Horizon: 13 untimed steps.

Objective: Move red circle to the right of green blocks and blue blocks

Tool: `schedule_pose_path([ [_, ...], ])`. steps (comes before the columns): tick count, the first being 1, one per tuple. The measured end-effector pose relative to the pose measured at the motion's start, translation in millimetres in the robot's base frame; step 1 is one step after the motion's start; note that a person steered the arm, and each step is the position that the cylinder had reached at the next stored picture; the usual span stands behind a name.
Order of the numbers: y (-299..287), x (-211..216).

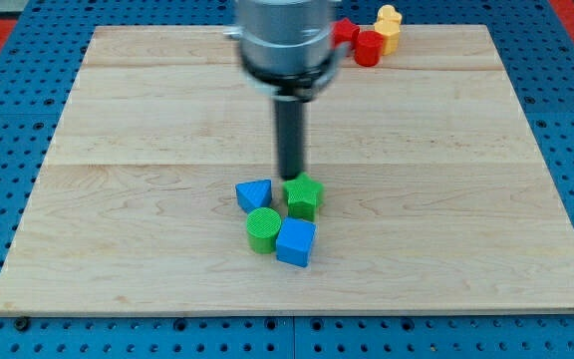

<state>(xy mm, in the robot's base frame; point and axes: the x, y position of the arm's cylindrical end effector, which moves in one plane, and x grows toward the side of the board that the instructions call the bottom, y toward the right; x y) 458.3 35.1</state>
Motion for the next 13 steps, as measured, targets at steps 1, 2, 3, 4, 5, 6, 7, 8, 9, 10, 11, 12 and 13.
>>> schedule_pose_path([
  [1, 85, -3],
  [2, 170, -25],
  [3, 246, -92],
  [4, 303, -181],
  [5, 279, -267],
  [6, 131, -267],
  [7, 39, -265],
  [8, -13, -228],
  [9, -103, -218],
  [10, -102, -246],
  [11, -172, -262],
  [12, -209, -206],
  [13, -163, -137],
])
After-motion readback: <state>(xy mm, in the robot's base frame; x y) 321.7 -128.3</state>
